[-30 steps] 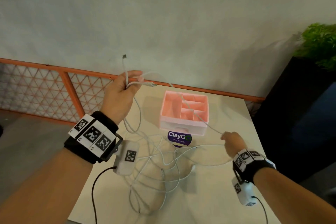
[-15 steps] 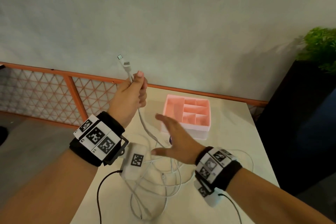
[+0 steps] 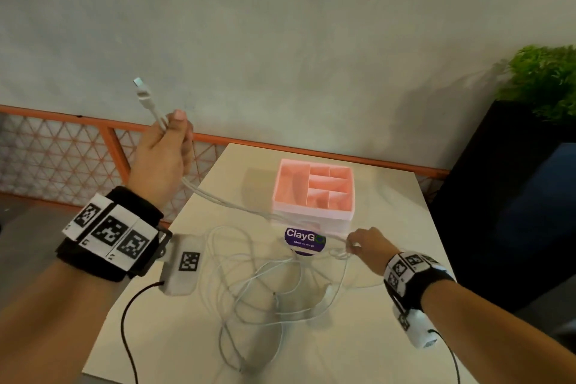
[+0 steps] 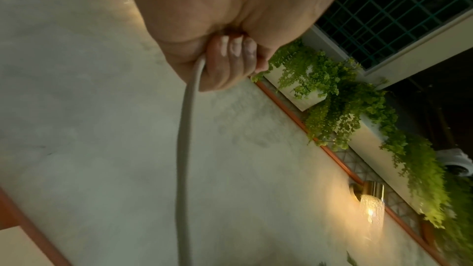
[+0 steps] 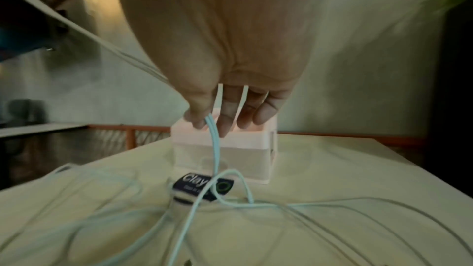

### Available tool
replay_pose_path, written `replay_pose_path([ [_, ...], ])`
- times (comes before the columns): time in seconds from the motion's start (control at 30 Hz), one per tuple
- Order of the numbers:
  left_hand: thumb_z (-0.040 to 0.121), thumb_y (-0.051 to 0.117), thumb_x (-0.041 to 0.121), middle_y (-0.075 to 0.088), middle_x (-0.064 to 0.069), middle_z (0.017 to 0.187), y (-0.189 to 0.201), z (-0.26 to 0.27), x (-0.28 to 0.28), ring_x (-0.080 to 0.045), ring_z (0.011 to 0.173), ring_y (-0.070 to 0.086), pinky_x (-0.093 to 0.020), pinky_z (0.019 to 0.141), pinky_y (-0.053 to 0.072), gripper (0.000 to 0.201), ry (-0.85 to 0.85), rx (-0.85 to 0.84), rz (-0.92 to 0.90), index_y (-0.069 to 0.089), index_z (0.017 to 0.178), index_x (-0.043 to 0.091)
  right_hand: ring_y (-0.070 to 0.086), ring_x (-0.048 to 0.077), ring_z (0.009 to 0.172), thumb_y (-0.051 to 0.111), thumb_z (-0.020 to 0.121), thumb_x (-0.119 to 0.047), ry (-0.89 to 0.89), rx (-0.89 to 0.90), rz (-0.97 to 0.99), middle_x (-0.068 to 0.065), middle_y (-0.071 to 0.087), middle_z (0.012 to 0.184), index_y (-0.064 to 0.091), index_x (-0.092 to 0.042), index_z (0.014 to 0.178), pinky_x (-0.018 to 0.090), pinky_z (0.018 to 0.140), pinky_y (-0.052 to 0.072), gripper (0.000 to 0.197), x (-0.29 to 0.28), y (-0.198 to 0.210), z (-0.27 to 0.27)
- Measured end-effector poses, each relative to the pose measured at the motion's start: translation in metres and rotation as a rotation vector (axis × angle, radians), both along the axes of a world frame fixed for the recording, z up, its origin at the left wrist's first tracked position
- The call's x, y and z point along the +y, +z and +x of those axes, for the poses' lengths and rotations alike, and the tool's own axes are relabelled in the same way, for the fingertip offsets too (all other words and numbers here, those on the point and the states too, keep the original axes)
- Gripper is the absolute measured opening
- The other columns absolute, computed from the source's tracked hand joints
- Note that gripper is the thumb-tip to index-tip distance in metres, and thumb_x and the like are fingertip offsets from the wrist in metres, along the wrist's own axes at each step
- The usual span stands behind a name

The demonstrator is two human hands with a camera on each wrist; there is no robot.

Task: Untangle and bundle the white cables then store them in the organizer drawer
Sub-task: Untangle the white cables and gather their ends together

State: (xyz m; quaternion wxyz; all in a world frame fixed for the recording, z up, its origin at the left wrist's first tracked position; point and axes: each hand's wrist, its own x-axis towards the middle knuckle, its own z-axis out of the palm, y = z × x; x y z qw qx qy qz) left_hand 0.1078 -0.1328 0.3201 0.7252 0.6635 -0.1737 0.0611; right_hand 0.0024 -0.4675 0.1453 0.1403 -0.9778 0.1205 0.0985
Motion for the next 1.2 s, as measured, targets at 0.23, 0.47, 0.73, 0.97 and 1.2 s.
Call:
replay_pose_path([
  [0.23, 0.088, 0.059, 0.033, 0.05, 0.017, 0.057, -0.018, -0.014, -0.041, -0.002, 0.059, 0.048, -0.023, 0.058, 0.034, 0.009, -0.01, -0.191, 0.525, 0.06, 0.078, 0.031, 0.058, 0.01, 0.078, 0.044, 0.096, -0.012, 0.023, -0.411, 0.353, -0.007, 0.063, 0.079, 0.067, -0.016, 0.096, 0.015, 0.074, 0.039, 0.024, 0.009, 0.081, 0.001],
  [0.47, 0.086, 0.063, 0.031, 0.069, -0.007, 0.09, -0.052, -0.029, -0.102, -0.023, 0.081, 0.06, -0.024, 0.069, 0.042, 0.012, -0.347, -0.222, 0.854, 0.068, 0.094, 0.023, 0.048, 0.005, 0.059, 0.042, 0.097, -0.008, 0.269, -0.41, 0.403, -0.005, 0.053, 0.071, 0.062, -0.006, 0.1, 0.006, 0.058, 0.039, 0.02, 0.061, 0.132, 0.0],
  [0.73, 0.094, 0.049, 0.022, 0.052, 0.011, 0.072, -0.033, -0.01, -0.073, -0.007, 0.065, 0.045, -0.008, 0.058, 0.033, 0.023, -0.031, -0.133, 0.522, 0.06, 0.076, 0.015, 0.059, 0.026, 0.087, 0.044, 0.088, -0.007, -0.018, -0.095, 0.31, -0.005, 0.06, 0.078, 0.055, -0.023, 0.073, 0.025, 0.075, 0.041, 0.024, 0.0, 0.037, -0.02],
  [0.97, 0.093, 0.051, 0.03, 0.042, 0.008, 0.057, -0.031, 0.003, -0.053, -0.008, 0.057, 0.041, -0.026, 0.057, 0.032, 0.029, 0.033, -0.126, 0.447, 0.06, 0.066, 0.021, 0.058, 0.023, 0.078, 0.04, 0.093, -0.007, -0.257, -0.455, 0.247, 0.002, 0.064, 0.084, 0.065, -0.013, 0.097, 0.031, 0.075, 0.045, 0.026, -0.026, 0.046, -0.018],
  [1.2, 0.086, 0.061, 0.037, 0.056, 0.001, 0.092, -0.053, 0.008, -0.051, -0.014, 0.083, 0.05, -0.02, 0.067, 0.036, 0.014, -0.015, -0.063, 0.528, 0.059, 0.098, 0.029, 0.055, 0.036, 0.107, 0.047, 0.094, -0.007, -0.354, -0.452, -0.011, 0.019, 0.049, 0.124, 0.046, -0.009, 0.133, 0.032, 0.089, 0.042, 0.039, -0.068, 0.058, -0.02],
])
